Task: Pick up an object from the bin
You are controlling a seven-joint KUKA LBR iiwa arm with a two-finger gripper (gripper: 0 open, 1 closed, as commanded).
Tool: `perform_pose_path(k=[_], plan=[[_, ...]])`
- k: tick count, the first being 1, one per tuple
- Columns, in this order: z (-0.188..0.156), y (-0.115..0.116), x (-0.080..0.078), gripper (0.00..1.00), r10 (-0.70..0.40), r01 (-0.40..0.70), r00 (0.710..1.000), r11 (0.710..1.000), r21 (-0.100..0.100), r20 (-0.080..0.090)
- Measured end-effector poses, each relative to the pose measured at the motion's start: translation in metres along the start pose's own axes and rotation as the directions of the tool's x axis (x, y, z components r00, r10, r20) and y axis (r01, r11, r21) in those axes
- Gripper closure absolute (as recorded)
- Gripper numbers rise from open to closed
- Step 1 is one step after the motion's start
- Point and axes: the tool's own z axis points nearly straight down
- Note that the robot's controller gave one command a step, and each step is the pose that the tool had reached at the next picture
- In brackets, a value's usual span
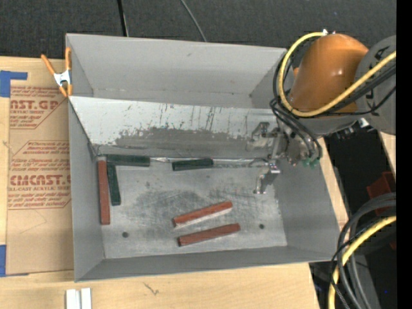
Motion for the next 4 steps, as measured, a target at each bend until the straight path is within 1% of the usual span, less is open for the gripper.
perform_pose_path(k=[1, 2, 3, 4], plan=[[0.063, 0.035, 0.026, 0.0, -0.109, 0.109, 0.994, 0.994, 0.0, 0.002], [0.075, 0.068, 0.029, 0.0, -0.335, 0.335, 0.942, 0.942, -0.002, -0.002], [0.091, 0.071, 0.019, 0.0, -0.16, 0.16, 0.987, 0.987, -0.002, -0.001], [0.134, 0.091, 0.034, 0.0, -0.395, 0.395, 0.919, 0.919, 0.001, 0.009]])
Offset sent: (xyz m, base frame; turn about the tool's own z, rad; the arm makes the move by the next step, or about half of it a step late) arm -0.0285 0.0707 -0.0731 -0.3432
